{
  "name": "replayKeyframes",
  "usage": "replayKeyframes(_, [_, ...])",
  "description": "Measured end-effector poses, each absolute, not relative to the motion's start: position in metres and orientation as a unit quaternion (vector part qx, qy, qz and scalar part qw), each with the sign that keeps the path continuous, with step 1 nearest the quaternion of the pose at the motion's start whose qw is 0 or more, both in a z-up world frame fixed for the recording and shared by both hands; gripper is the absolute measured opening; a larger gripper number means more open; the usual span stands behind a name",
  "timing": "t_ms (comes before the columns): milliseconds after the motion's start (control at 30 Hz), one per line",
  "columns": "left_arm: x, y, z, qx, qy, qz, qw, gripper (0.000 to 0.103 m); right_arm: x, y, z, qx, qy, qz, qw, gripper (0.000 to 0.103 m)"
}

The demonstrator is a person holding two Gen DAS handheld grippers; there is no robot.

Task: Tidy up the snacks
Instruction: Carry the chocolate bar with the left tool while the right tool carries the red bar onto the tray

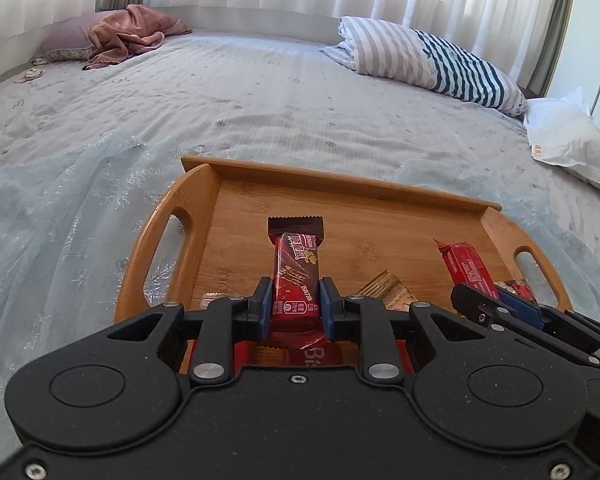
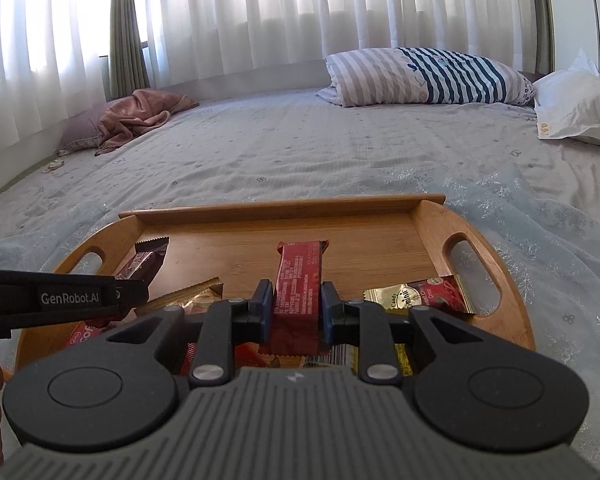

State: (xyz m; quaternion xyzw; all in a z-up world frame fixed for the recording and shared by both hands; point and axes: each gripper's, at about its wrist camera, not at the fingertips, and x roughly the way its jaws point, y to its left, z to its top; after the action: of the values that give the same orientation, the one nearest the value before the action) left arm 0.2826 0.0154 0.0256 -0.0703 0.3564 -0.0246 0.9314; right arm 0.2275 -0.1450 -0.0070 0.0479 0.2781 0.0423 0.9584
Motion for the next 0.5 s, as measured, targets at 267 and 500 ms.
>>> replayKeyframes(267, [0.29, 0.014, 0.017, -0.07, 0.366, -0.024, 0.928, 0.023, 0.232, -0.141, -0.01, 0.052, 0.283, 0.053, 0.956, 0.029])
replayKeyframes(500, [0.292, 0.012, 0.013, -0.061, 0.367, -0.022, 0.928, 0.023, 0.235, -0.138, -0.014, 0.054, 0.286, 0.053, 0.955, 0.029])
